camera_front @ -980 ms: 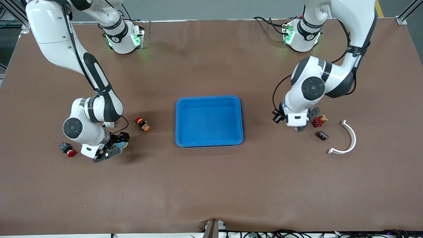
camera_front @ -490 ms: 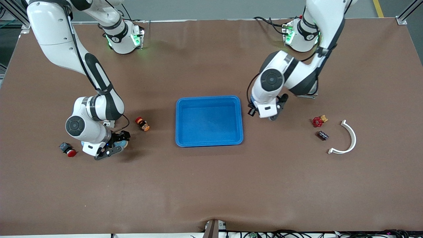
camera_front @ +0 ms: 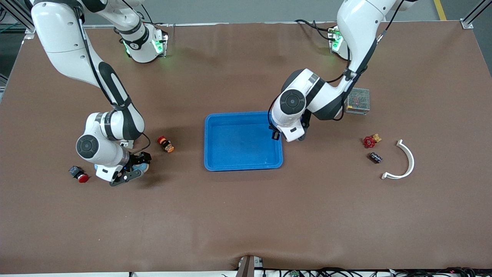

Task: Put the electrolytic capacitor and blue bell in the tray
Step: 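Carry the capacitor over the tray with the left gripper while the right lifts the bell, then release the capacitor in the tray while the right gripper carries the bell over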

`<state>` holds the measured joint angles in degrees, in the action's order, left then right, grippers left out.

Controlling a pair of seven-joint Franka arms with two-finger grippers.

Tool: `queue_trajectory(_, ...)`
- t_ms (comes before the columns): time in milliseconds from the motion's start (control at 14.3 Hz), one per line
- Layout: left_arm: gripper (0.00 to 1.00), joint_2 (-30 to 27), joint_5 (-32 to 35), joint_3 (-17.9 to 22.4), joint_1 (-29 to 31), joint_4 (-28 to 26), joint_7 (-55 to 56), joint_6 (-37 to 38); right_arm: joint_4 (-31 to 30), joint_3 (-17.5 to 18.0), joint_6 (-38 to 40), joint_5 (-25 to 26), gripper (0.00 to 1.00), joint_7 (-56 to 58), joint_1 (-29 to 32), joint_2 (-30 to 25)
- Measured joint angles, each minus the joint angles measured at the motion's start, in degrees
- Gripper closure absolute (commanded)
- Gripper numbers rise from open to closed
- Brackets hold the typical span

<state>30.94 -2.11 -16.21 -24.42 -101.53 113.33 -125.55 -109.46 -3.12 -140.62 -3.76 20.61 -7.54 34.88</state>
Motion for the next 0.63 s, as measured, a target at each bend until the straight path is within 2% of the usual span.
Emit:
queue_trajectory(210,1.00,1.47,-2.21,0.00,-0.38,0.76,3.02,-2.99,0.01,0.08,0.00,-0.01,0.39,-0.01,0.00,-0.04)
queue_trajectory(630,1.00,5.72,-2.45,0.00,-2.28,0.91,5.86,-5.13,0.14,0.32,0.03,-0.54,0.47,-0.01,-0.17,-0.37)
